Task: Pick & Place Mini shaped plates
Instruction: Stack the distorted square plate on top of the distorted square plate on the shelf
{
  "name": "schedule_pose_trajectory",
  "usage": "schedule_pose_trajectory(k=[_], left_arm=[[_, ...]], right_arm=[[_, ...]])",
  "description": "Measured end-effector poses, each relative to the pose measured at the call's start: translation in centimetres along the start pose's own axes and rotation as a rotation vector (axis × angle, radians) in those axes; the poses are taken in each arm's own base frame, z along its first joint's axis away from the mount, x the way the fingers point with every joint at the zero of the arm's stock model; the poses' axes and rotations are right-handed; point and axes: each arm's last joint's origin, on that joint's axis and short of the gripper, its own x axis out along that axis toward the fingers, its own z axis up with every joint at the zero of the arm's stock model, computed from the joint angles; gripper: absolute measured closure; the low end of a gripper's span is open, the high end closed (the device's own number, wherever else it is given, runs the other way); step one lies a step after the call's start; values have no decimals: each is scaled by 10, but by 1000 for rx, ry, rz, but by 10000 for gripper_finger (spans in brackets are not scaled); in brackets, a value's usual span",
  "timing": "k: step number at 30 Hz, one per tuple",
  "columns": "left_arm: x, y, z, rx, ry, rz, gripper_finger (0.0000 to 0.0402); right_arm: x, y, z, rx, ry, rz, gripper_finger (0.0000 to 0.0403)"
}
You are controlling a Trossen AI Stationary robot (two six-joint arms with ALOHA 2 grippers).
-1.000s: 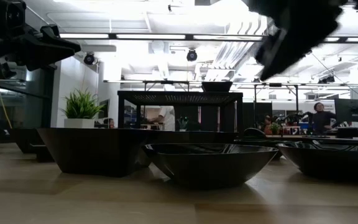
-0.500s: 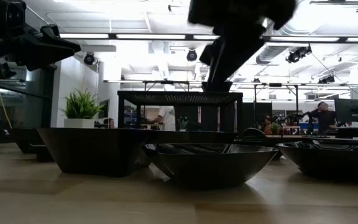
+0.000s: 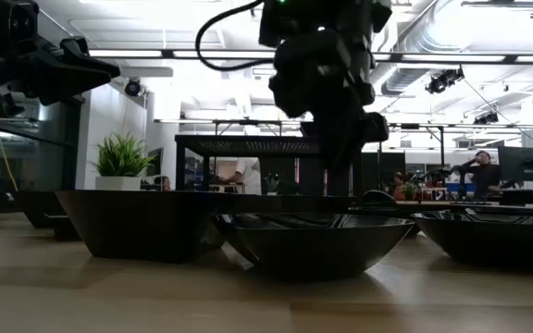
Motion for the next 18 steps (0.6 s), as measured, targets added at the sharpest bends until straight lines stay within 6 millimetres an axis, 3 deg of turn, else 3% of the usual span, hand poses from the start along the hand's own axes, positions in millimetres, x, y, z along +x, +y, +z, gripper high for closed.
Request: schedule_pose_trajectory(k=[12,18], left_arm=[[0,0,0,0,0,0,282],[0,0,0,0,0,0,282]], right_arm=[[20,0,6,54,14,7,297],[20,-1,7,54,-11,-15,297]])
